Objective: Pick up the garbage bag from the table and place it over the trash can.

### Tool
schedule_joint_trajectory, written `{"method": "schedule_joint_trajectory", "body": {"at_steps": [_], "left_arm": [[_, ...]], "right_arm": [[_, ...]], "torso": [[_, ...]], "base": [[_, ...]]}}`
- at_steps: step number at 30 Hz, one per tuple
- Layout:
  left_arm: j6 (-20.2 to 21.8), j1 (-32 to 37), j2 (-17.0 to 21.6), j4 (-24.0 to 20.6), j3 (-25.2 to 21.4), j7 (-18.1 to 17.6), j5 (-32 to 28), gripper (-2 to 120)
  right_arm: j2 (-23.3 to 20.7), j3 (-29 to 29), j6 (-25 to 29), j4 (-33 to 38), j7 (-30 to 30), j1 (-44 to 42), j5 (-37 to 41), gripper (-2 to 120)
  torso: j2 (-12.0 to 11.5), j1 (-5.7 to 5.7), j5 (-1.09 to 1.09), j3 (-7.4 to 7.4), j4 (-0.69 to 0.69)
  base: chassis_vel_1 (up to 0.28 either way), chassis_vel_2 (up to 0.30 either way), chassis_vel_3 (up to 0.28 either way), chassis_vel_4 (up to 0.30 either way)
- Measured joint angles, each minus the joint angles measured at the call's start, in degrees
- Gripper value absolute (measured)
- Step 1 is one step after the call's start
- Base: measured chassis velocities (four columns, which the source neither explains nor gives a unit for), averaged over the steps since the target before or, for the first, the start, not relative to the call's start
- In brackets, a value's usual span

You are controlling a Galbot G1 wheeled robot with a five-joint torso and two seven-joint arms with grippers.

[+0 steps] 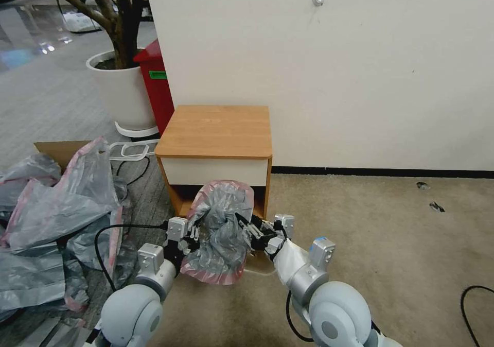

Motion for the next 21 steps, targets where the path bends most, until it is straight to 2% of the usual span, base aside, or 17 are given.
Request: {"method": "schedule_joint_trajectory", "body": {"at_steps": [1,3,7,14,17,19,21], "left_arm": [[0.0,0.0,0.0,0.0,0.0,0.0,0.0,5],[-0.4,0.4,-0.1,-0.2,0.0,0.5,0.3,5],[-0.9,0.8,-0.1,-0.3,0.0,0.7,0.7,5],[-2.6,1.6,-0.1,-0.2,-0.3,1.1,2.0,5],[-5.9,2.2,-0.1,0.1,-0.4,2.7,4.3,5],[-6.3,2.3,-0.1,0.1,-0.4,2.9,4.6,5],[-9.1,3.0,-0.1,0.2,-0.6,4.4,6.2,5]], "right_arm": [[0.0,0.0,0.0,0.0,0.0,0.0,0.0,22],[0.0,0.1,0.1,-0.2,0.0,0.3,-0.1,10],[0.1,0.1,0.4,-0.3,0.0,0.4,-0.4,0],[0.1,0.3,1.0,-0.4,-0.1,0.5,-1.4,0],[0.0,0.8,1.1,-0.8,-0.2,1.1,-1.4,0],[0.0,0.9,1.2,-0.8,-0.2,1.2,-1.4,0],[-0.6,1.7,1.2,-1.2,-0.1,1.9,-1.2,0]], "torso": [[0.0,0.0,0.0,0.0,0.0],[0.0,0.0,0.0,0.0,0.0],[0.0,0.0,0.0,0.0,0.0],[0.0,0.0,0.0,0.0,0.0],[0.0,0.0,0.0,0.0,0.0],[0.0,0.0,0.0,0.0,0.0],[0.0,0.0,0.0,0.0,0.0]], "base": [[0.0,0.0,0.0,0.0],[0.0,0.0,0.0,0.0],[0.0,0.0,0.0,0.0],[0.0,0.0,0.0,0.0],[0.0,0.0,0.0,0.0],[0.0,0.0,0.0,0.0],[0.0,0.0,0.0,0.0]]}}
